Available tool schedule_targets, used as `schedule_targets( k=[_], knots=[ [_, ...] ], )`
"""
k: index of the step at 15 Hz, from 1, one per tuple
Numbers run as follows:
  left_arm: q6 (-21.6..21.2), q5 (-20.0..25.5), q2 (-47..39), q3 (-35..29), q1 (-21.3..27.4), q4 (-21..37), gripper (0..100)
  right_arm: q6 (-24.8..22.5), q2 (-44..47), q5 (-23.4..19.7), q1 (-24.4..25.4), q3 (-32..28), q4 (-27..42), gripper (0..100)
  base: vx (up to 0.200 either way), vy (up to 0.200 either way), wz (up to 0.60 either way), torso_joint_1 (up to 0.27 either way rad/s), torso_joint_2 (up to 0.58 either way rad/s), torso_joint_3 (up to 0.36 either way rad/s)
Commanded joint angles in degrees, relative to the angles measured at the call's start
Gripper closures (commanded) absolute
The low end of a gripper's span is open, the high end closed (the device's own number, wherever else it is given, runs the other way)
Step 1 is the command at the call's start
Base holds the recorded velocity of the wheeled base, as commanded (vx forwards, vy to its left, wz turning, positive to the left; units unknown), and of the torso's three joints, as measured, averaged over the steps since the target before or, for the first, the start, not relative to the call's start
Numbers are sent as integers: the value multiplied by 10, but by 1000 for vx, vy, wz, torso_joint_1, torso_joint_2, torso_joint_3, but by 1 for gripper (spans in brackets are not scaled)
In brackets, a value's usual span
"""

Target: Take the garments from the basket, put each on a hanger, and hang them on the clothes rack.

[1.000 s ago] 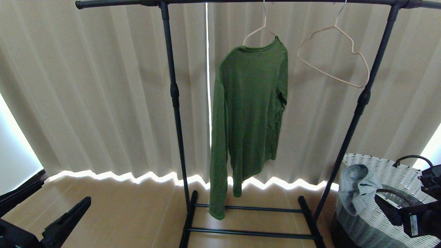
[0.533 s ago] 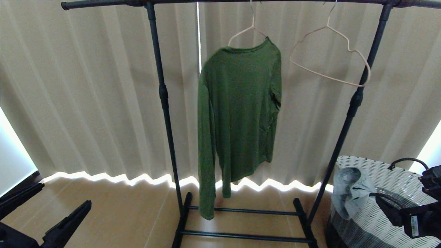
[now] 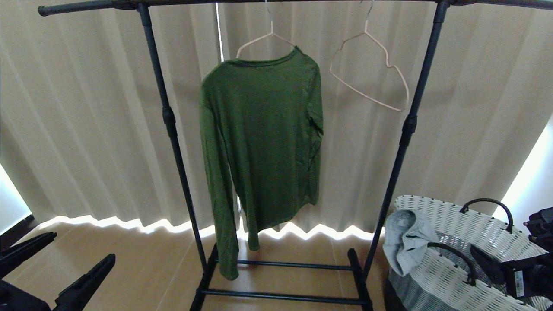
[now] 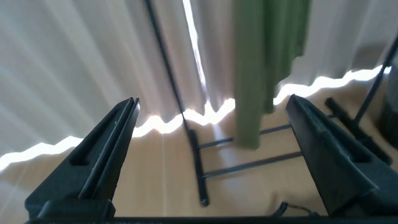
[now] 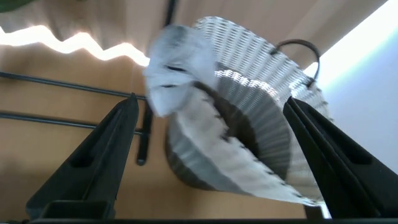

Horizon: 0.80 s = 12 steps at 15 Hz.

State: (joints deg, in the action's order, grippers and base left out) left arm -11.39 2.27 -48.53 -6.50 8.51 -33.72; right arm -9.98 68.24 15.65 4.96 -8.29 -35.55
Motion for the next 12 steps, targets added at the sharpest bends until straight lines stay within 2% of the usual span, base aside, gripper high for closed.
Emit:
schedule_targets(
  k=[1, 10, 12],
  knots=[
    [0, 0, 0, 2, 0, 0, 0, 0, 0, 0, 0, 0, 0, 0, 0, -200, 0, 2, -2, -2],
    [3, -1, -4, -4, -2, 0, 0, 0, 0, 0, 0, 1, 0, 0, 0, 0, 0, 0, 0, 0],
    [3, -1, -4, -3, -2, 0, 0, 0, 0, 0, 0, 0, 0, 0, 200, 0, 0, 2, 5, 2]
  ],
)
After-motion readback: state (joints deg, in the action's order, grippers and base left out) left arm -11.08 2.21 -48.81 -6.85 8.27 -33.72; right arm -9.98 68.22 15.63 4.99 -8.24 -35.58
